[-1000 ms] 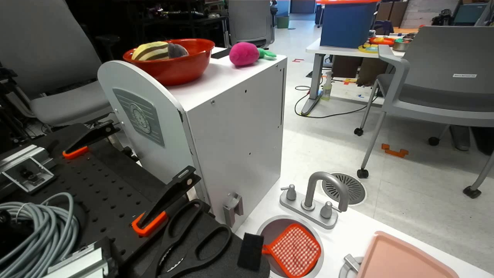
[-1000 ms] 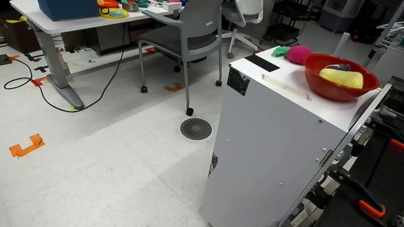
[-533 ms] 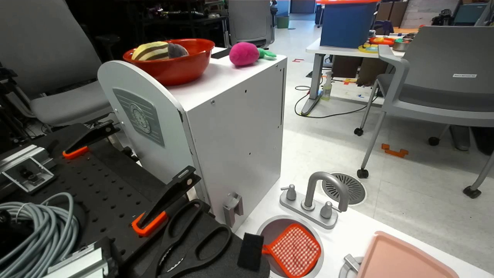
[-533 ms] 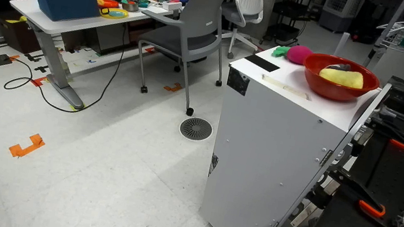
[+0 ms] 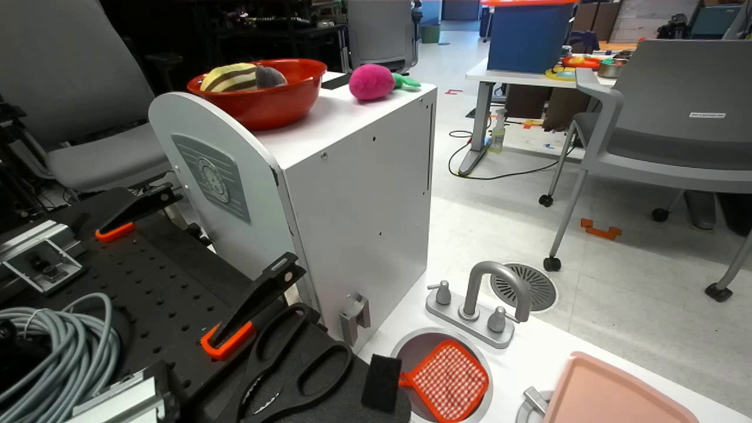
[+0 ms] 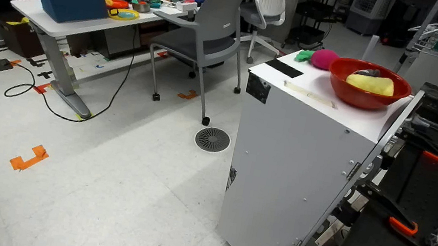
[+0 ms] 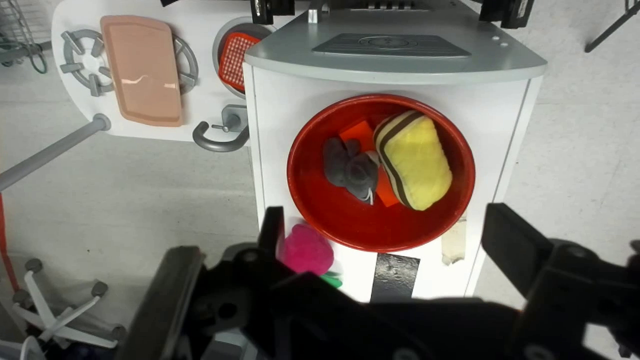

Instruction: Remove the yellow object from the orange bowl and put it on the counter

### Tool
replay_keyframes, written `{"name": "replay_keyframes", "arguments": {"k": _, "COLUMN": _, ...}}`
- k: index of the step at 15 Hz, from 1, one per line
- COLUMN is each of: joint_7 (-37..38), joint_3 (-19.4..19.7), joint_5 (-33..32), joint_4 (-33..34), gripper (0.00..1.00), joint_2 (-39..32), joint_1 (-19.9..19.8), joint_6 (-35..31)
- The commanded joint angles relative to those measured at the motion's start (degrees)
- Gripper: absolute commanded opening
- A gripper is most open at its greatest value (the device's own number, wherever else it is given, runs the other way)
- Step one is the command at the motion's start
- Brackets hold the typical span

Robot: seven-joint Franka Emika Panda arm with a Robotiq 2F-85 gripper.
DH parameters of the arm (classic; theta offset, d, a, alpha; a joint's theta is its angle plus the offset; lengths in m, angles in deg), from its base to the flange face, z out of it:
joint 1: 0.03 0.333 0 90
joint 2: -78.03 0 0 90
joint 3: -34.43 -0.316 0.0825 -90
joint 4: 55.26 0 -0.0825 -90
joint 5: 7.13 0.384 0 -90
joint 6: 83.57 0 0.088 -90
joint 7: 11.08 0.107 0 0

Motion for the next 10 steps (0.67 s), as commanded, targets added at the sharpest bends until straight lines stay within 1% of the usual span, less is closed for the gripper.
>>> {"name": "replay_keyframes", "arguments": {"k": 1, "joint_7": -2.7, "joint_3": 0.9, "joint_5": 0.1, "joint_4": -0.4, "gripper": 1.00, "joint_2": 1.0, "joint_1": 1.3, "joint_6": -2.0}}
{"name": "replay_keyframes", "arguments": {"k": 2, "joint_7": -1.0, "joint_3": 0.2, "joint_5": 0.0, "joint_4": 0.1, "gripper": 1.00, "joint_2": 0.0, "joint_1": 0.4, "joint_6": -0.4}}
{"name": "replay_keyframes", "arguments": {"k": 10, "joint_7": -1.6, "joint_3": 0.2, "joint_5": 0.0, "joint_4": 0.1, "gripper": 1.00, "joint_2": 0.0, "joint_1": 0.7, "joint_6": -0.7}}
